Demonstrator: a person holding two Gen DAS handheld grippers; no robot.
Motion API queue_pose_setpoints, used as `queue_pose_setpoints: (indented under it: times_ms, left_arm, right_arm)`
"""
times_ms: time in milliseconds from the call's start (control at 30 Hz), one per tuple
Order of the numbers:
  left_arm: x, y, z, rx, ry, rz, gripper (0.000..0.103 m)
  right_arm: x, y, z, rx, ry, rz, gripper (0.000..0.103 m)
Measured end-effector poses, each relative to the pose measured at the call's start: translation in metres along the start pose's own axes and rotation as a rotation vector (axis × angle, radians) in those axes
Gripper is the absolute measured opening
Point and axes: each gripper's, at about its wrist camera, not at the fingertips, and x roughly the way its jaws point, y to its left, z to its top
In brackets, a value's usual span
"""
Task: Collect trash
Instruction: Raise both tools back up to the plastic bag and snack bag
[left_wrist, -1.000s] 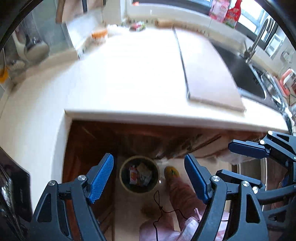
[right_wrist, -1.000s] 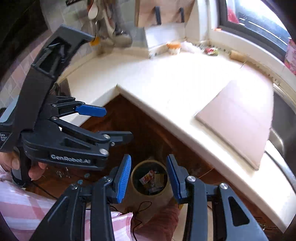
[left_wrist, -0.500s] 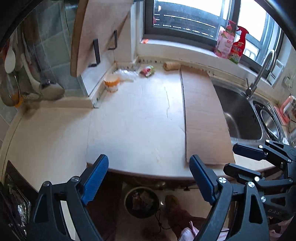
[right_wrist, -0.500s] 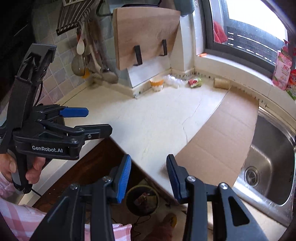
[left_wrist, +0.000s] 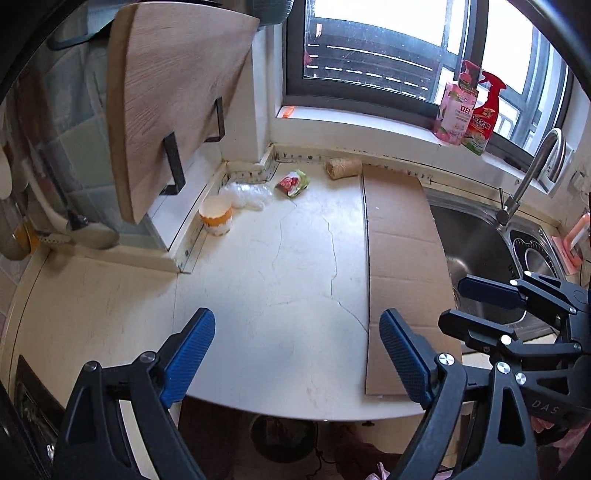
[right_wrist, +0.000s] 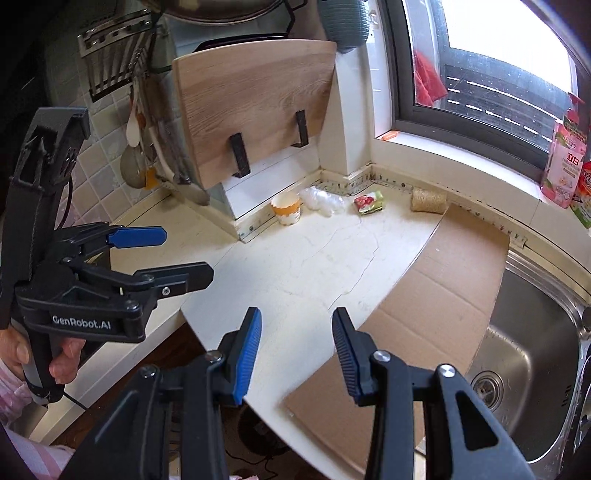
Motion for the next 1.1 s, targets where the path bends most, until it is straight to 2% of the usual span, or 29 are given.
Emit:
queue_pose_setpoints:
  times_ms: [267,567,967,1100]
  left_arm:
    - [0.029,-0.004,0.037,0.026,0.000,0.025,0.090]
    - [0.078,0.002,0.068,0.023,0.039,0.063,0.090]
    - [0.156,0.029,0.111,-0.076,0.081,0.059,0.090]
    - [0.191,0.036,0.124,-0.092,0.104,0.090,0.090]
  right_arm:
    - [0.028,-0.041,0.035,0.050,0.008,-0.010,0.040]
    - [0.069,-0.087,0.072,0.118,0.024,-0.003,0.040]
    - [0.148,-0.149,0.110,0.281,0.089,0.047,0.040]
    - [0.180,-0.164,0.120,0.339,0.121,0.061,0.040]
